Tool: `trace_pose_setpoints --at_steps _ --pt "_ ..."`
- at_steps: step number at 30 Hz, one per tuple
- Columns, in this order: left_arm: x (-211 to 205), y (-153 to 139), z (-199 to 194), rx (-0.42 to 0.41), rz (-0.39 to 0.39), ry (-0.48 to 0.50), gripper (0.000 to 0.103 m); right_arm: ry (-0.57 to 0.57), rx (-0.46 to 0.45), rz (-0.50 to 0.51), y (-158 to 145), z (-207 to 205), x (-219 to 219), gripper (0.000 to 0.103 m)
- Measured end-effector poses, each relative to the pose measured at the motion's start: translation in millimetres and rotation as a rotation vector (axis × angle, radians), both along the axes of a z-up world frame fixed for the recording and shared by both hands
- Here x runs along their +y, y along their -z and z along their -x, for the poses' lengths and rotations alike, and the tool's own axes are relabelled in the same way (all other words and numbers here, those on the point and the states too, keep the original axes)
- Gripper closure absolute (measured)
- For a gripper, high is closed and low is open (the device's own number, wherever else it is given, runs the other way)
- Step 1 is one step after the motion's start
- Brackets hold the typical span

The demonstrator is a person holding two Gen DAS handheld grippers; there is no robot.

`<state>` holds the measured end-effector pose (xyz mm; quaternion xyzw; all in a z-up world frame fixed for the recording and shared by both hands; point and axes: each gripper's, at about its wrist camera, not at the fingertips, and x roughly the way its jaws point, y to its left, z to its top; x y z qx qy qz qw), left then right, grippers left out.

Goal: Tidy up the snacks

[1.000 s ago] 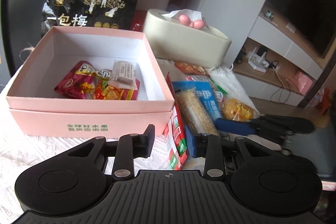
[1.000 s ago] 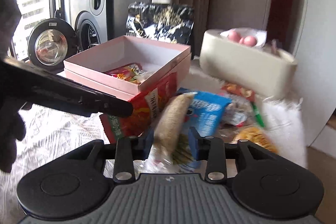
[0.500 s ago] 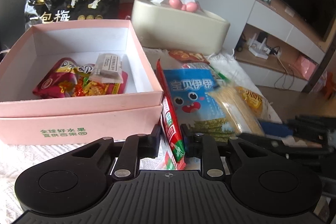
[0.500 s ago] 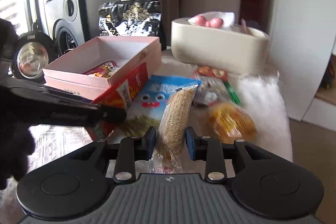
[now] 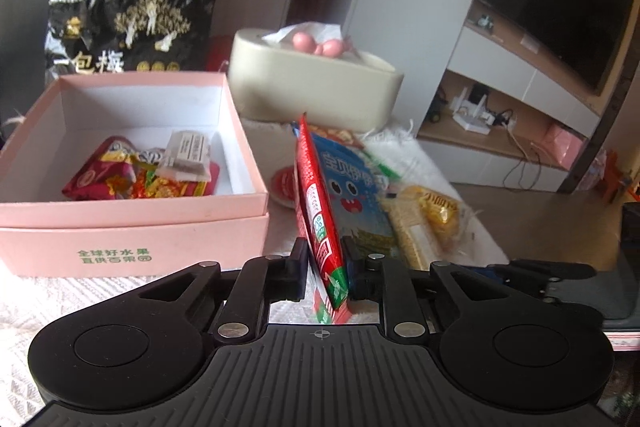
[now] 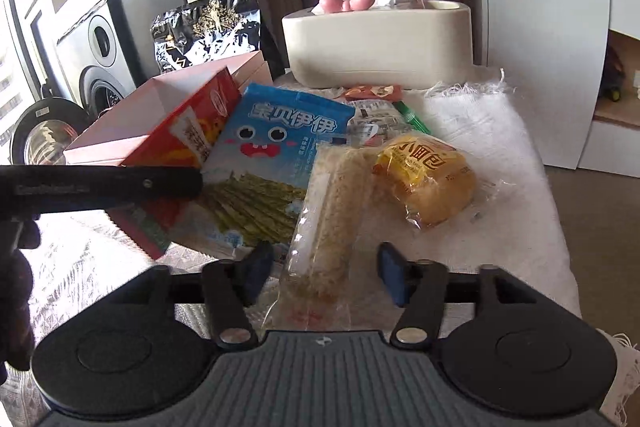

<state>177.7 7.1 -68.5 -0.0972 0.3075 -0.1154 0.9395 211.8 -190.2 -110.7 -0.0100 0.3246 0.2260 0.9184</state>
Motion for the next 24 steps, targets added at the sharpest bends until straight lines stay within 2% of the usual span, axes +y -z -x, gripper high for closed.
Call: trace_pose_setpoints --at_steps 4,9,12,17,20,21,22,24 --pt "6 -7 13 -0.035 -0.006 -0.006 0.086 -0.015 0.014 0.005 0 -3 2 0.035" --pt "12 -9 14 -0.019 0.04 0.022 0.087 -0.057 0.026 0.014 0 -4 6 0.021" --pt "4 -4 1 -0.002 0.054 0.045 0.087 -0.092 0.034 0.03 0 -6 10 0.013" --pt "-5 14 -19 0.053 -0.005 -0.011 0.087 -0.118 0.041 0.067 0 -6 15 0.011" --pt "-5 17 -18 0.04 -0.072 -0.043 0.086 -0.126 0.049 0.054 0 -7 13 0.008" --pt "-4 18 -18 0.041 -0.083 -0.043 0.086 -0.138 0.055 0.051 1 -7 13 0.004" --pt "-2 18 -18 0.041 -0.073 -0.036 0.086 -0.158 0.063 0.056 1 -8 13 0.0" --pt "5 18 -16 0.04 -0.026 -0.025 0.085 -0.197 0.067 0.101 1 -7 19 0.0"
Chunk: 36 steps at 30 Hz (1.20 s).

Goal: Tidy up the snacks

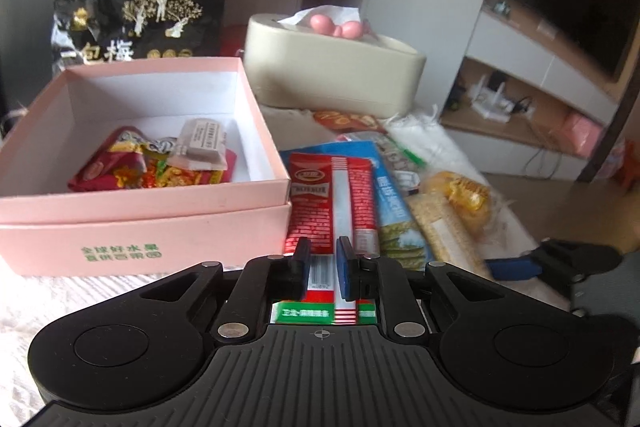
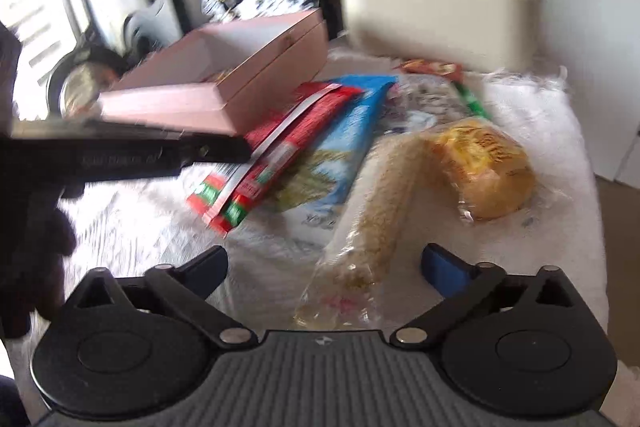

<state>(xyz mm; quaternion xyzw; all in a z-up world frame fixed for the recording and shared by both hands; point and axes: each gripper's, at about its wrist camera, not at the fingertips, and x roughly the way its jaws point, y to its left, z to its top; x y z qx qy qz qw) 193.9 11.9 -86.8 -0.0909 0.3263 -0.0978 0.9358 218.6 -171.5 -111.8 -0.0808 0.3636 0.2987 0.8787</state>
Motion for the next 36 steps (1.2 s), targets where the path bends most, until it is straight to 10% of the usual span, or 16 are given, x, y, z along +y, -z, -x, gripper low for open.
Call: trace_pose_setpoints --at_steps 11,26,36 --pt "-23 2 7 -0.011 -0.105 0.142 0.08 0.015 -0.021 -0.004 1 3 0 0.0" --pt "58 -11 18 0.016 0.104 -0.128 0.08 0.181 -0.307 -0.028 -35 37 33 0.012" --pt "66 -4 27 0.042 0.148 -0.063 0.08 0.19 -0.247 0.112 -11 7 91 0.029"
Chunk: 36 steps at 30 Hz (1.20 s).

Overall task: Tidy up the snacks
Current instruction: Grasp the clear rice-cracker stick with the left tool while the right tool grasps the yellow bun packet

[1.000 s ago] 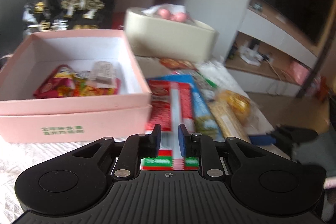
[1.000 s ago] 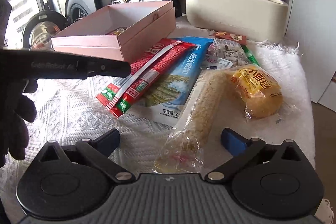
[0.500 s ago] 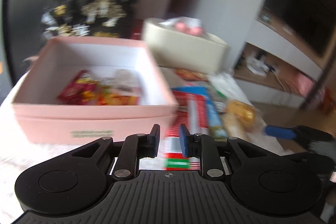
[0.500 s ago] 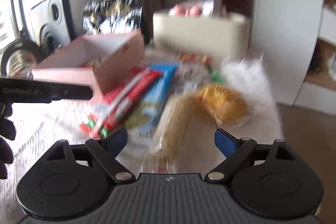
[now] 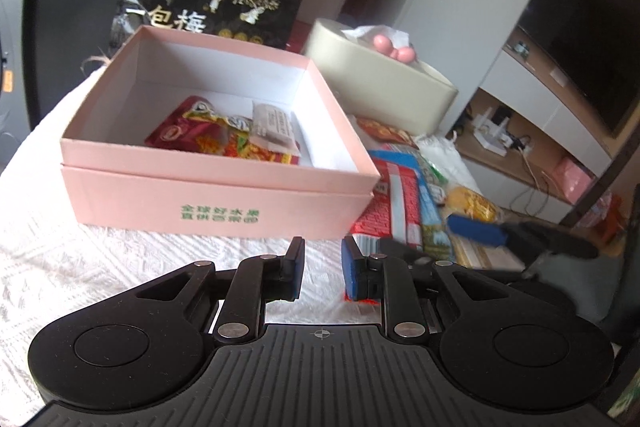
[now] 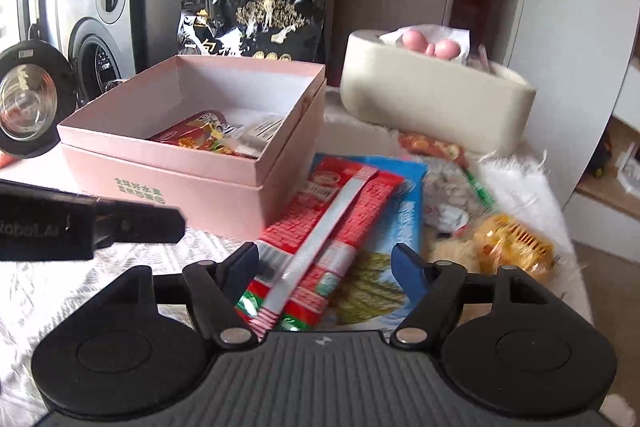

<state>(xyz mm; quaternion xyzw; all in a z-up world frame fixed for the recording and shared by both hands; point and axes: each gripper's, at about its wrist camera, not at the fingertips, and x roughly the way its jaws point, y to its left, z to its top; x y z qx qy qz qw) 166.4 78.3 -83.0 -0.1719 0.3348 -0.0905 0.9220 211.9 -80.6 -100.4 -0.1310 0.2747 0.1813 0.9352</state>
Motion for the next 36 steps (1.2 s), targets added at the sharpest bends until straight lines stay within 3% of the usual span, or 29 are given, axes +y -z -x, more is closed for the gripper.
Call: trace_pose_setpoints --at_steps 5,9,14,20,26,30,36 --pt "-16 0 -2 -0.009 0.021 0.052 0.08 0.038 -0.061 0.03 -6 12 -31 0.029" --pt "-43 -7 -10 -0.002 0.033 0.126 0.08 0.106 -0.032 -0.032 -6 18 -67 0.029" --pt "-91 -13 -28 0.036 0.056 0.193 0.08 0.221 -0.078 -0.048 -6 21 -101 0.029" --pt "-145 -3 -52 0.096 -0.079 0.234 0.079 0.285 -0.061 -0.112 1 26 -134 0.029" --pt "-171 -1 -61 0.112 -0.191 0.231 0.072 0.347 -0.014 -0.229 10 26 -165 0.029" --pt "-178 2 -75 0.134 -0.224 0.238 0.063 0.388 -0.015 -0.312 11 26 -181 0.029" --pt "-179 8 -82 0.137 -0.227 0.229 0.06 0.414 -0.001 -0.377 15 27 -192 0.029"
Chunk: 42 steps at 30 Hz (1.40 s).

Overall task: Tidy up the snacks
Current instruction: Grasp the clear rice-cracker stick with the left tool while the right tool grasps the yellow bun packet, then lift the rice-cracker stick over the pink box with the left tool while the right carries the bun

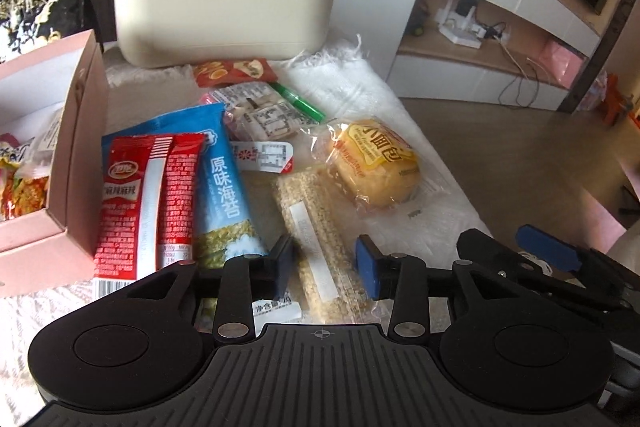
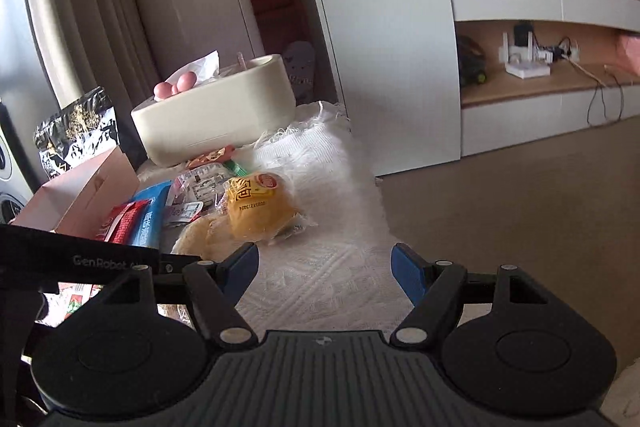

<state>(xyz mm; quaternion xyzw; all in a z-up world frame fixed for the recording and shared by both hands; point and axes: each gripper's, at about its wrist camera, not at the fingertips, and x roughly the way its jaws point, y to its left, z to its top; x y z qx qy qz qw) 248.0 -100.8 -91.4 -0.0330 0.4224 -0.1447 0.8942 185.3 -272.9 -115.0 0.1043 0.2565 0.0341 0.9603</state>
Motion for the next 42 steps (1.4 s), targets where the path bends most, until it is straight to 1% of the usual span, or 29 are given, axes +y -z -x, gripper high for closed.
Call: trace_pose_setpoints --at_steps 4,8,12,13,14,15,16,18,19,21,23,24,26,28,30,33,36,38,40,42 --pt "-1 6 -4 -0.011 -0.001 0.015 0.059 0.0 0.003 -0.005 2 -1 0 0.029" --pt "-2 6 -8 -0.013 -0.008 0.021 0.058 0.009 0.01 -0.006 3 -3 1 0.029" --pt "0 4 -5 -0.002 -0.011 0.059 0.061 -0.01 -0.005 0.015 -2 -3 4 0.029" --pt "2 4 -2 0.001 0.003 0.061 0.061 -0.017 -0.026 0.045 -7 -4 6 0.029" --pt "6 3 1 0.003 0.033 0.06 0.062 -0.024 -0.055 0.088 -14 -5 8 0.029" --pt "11 3 5 0.006 0.075 0.064 0.062 -0.04 -0.078 0.125 -20 -8 11 0.026" --pt "15 3 11 0.009 0.116 0.071 0.062 -0.075 -0.094 0.157 -27 -14 14 0.021" --pt "22 0 23 -0.002 0.17 0.08 0.063 -0.162 -0.094 0.196 -36 -33 21 0.021" --pt "25 -4 30 -0.015 0.182 0.079 0.063 -0.189 -0.079 0.197 -38 -45 23 0.021" --pt "34 -12 42 -0.04 0.199 0.075 0.069 -0.225 -0.011 0.163 -37 -71 28 0.021" --pt "43 -23 55 -0.054 0.205 0.083 0.069 -0.261 0.071 0.109 -30 -94 30 0.021" --pt "48 -28 62 -0.065 0.198 0.092 0.069 -0.267 0.102 0.091 -24 -101 30 0.023" --pt "59 -36 76 -0.08 0.181 0.099 0.069 -0.263 0.147 0.094 -16 -107 34 0.041" --pt "73 -41 91 -0.088 0.179 0.094 0.069 -0.265 0.152 0.118 -17 -101 37 0.048" --pt "88 -45 107 -0.094 0.185 0.08 0.069 -0.277 0.135 0.105 -27 -87 38 0.05" --pt "110 -48 135 -0.097 0.194 0.051 0.069 -0.316 0.079 0.132 -51 -53 43 0.051" --pt "135 -48 160 -0.092 0.219 0.007 0.069 -0.387 0.034 0.167 -73 -17 58 0.051" --pt "151 -51 174 -0.099 0.219 -0.028 0.069 -0.43 0.013 0.189 -84 4 70 0.051" --pt "168 -58 189 -0.125 0.202 -0.067 0.069 -0.473 0.013 0.196 -92 20 82 0.051" --pt "182 -68 199 -0.161 0.199 -0.104 0.069 -0.526 0.028 0.18 -99 34 96 0.051"
